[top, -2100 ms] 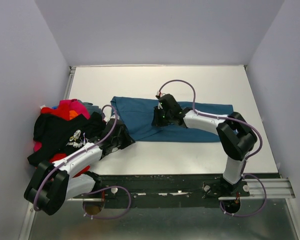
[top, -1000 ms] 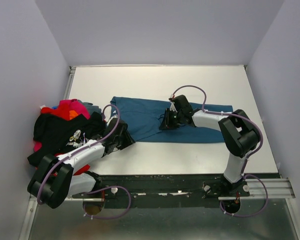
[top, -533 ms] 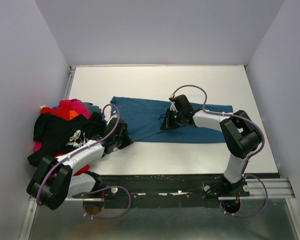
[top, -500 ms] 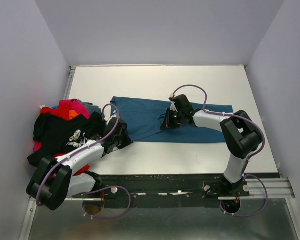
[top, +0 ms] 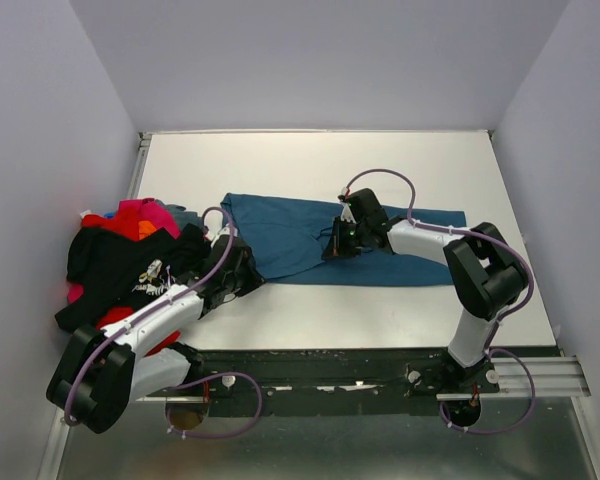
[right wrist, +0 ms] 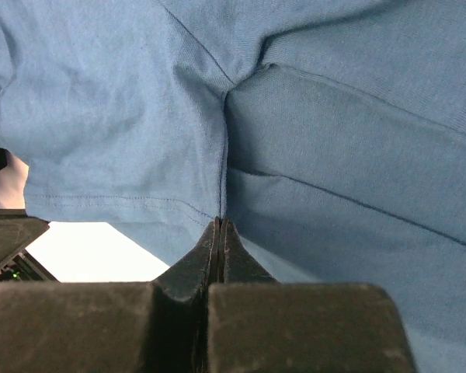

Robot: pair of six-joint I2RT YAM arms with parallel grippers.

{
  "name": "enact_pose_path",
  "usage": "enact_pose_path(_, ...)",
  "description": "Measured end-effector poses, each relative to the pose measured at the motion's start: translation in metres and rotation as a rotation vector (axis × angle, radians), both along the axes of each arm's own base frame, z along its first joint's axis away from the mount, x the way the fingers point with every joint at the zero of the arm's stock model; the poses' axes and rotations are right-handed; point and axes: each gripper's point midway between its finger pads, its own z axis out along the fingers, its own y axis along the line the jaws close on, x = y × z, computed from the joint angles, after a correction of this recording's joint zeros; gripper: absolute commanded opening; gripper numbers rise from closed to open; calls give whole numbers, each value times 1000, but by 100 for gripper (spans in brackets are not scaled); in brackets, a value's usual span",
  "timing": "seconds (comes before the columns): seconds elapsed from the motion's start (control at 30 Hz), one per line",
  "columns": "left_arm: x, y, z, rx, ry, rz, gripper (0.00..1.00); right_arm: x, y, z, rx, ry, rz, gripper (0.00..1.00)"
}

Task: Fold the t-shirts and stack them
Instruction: Fold the other side of the tshirt into a rectangle

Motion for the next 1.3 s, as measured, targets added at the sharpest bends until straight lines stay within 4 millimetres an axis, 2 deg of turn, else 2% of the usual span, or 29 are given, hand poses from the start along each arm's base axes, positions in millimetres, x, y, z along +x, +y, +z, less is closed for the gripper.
enact_pose_path(0.2, -3, -5, 2, -13, 3, -11, 0, 1, -1, 3, -14, 11, -3, 1)
enact_pose_path(0.33, -7, -10, 2, -19, 8, -25, 0, 4, 1, 9, -16, 7, -6, 6)
enact_pose_path(0.53, -15, -15, 1, -21, 22, -41, 0, 2, -1, 8, -26, 17, -6, 8)
enact_pose_path(0.8, -20, -13, 13, -41, -3, -30, 0, 1, -2, 7, -30, 23, -6, 8)
enact_pose_path(0.83, -22, -13, 11, -41, 1, -29, 0, 1, -2, 7, -31, 24, -7, 11)
enact_pose_path(0.87, -23, -13, 8, -40, 7, -31, 0, 1, -3, 6, -33, 24, -8, 22)
enact_pose_path(0.9, -26, -13, 5, -37, 17, -32, 13, 1, -3, 6, -36, 24, -9, 31)
enact_pose_path(0.97, -29, -13, 2, -30, 25, -37, 26, 1, -5, 5, -44, 25, -15, 36)
enact_pose_path(1.03, -28, -12, 2, -23, 23, -33, 26, 2, -7, 3, -57, 21, -19, 37)
enact_pose_path(1.13, -24, -8, 8, 7, 13, -24, 11, 6, -14, 2, -97, 0, -45, 35)
enact_pose_path(1.2, -15, -8, 22, 22, -21, -21, 3, 10, -22, 5, -132, -26, -73, 31)
enact_pose_path(1.3, 5, -12, 49, 42, -79, -8, 0, 17, -37, 24, -172, -98, -134, 13)
